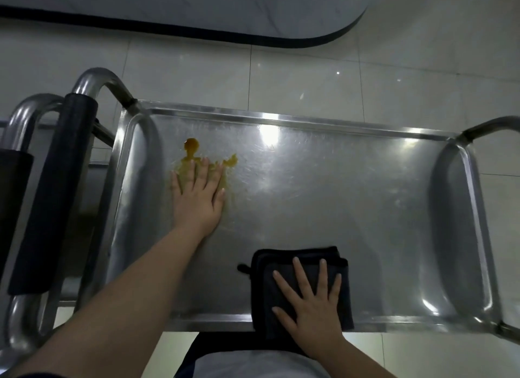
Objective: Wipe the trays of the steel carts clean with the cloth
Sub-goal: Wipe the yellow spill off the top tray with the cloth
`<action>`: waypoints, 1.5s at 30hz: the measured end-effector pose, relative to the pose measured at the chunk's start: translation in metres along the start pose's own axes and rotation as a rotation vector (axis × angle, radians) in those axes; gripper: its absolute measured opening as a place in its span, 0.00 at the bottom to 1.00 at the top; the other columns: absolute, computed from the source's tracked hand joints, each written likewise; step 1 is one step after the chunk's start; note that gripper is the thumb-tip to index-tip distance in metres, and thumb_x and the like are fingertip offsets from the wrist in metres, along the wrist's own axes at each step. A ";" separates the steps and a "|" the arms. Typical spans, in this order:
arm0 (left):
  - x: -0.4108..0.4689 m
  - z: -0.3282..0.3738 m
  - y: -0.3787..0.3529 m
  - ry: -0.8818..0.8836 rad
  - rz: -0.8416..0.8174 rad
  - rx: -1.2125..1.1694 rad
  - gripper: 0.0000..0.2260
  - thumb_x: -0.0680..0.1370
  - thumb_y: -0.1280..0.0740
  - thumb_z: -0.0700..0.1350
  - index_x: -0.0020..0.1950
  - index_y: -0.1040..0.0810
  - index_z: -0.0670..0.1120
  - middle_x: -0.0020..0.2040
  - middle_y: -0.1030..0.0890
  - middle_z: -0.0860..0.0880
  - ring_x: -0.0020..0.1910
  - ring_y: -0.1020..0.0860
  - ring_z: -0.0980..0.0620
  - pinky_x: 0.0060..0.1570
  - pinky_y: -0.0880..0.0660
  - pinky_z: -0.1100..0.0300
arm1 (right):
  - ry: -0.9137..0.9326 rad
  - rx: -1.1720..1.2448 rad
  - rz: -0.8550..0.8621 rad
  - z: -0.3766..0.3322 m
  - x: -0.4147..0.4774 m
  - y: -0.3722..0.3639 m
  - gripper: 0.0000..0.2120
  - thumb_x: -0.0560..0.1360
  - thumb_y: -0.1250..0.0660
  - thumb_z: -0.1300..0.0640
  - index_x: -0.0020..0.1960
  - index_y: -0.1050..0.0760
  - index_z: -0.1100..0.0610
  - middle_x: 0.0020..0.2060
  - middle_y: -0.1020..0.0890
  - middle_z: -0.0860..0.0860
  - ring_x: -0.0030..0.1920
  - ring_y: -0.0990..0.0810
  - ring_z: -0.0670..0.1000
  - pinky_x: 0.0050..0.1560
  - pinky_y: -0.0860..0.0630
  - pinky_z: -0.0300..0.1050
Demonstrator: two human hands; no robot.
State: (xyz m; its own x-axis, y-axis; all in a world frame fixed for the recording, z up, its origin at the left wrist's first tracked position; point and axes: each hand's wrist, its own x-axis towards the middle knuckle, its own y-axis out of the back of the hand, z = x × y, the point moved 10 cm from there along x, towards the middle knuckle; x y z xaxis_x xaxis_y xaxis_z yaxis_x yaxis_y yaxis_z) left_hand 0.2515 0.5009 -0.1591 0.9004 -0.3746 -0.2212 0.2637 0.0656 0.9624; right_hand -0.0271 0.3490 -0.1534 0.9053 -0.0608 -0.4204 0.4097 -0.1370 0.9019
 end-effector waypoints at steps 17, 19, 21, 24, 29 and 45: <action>0.004 0.002 0.000 0.008 -0.015 -0.010 0.25 0.82 0.57 0.59 0.79 0.57 0.60 0.80 0.57 0.53 0.79 0.61 0.48 0.74 0.60 0.39 | -0.286 0.089 0.167 0.040 0.274 0.131 0.33 0.73 0.61 0.26 0.76 0.61 0.33 0.80 0.56 0.46 0.75 0.65 0.68 0.65 0.72 0.75; 0.004 0.003 0.001 0.007 -0.019 -0.020 0.26 0.81 0.57 0.59 0.79 0.56 0.60 0.80 0.57 0.53 0.79 0.61 0.49 0.74 0.60 0.40 | -0.296 0.077 0.176 0.055 0.269 0.130 0.34 0.72 0.60 0.25 0.76 0.59 0.32 0.80 0.52 0.45 0.76 0.63 0.66 0.66 0.71 0.74; 0.005 0.004 0.002 0.000 -0.017 -0.028 0.26 0.81 0.57 0.59 0.79 0.56 0.61 0.80 0.57 0.54 0.79 0.61 0.49 0.74 0.61 0.40 | -0.367 0.089 0.174 0.087 0.261 0.129 0.34 0.71 0.58 0.25 0.76 0.58 0.32 0.79 0.51 0.45 0.77 0.62 0.65 0.66 0.70 0.74; 0.006 0.004 0.002 -0.002 -0.018 -0.025 0.26 0.81 0.58 0.60 0.79 0.56 0.61 0.80 0.56 0.54 0.79 0.61 0.49 0.74 0.61 0.40 | -0.524 0.112 0.160 0.161 0.231 0.120 0.35 0.70 0.58 0.24 0.75 0.59 0.31 0.79 0.53 0.44 0.77 0.61 0.64 0.68 0.65 0.75; 0.008 0.008 0.000 -0.001 -0.012 -0.005 0.26 0.80 0.60 0.60 0.79 0.58 0.61 0.80 0.57 0.53 0.78 0.62 0.49 0.74 0.61 0.40 | -0.648 0.179 0.106 0.234 0.183 0.102 0.36 0.68 0.64 0.23 0.74 0.64 0.30 0.79 0.57 0.43 0.77 0.64 0.63 0.69 0.64 0.75; 0.011 0.015 0.001 0.005 -0.030 0.001 0.25 0.82 0.56 0.59 0.79 0.57 0.60 0.80 0.57 0.53 0.79 0.61 0.49 0.74 0.61 0.40 | -0.249 0.064 0.162 0.080 0.202 0.101 0.33 0.72 0.57 0.28 0.75 0.60 0.31 0.79 0.54 0.41 0.77 0.64 0.62 0.66 0.72 0.73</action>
State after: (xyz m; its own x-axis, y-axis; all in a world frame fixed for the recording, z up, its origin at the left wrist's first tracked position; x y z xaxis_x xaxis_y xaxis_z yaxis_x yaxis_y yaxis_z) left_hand 0.2569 0.4832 -0.1587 0.8939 -0.3716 -0.2507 0.2903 0.0535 0.9554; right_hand 0.1885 0.2440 -0.1548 0.8993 -0.3268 -0.2905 0.2477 -0.1669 0.9544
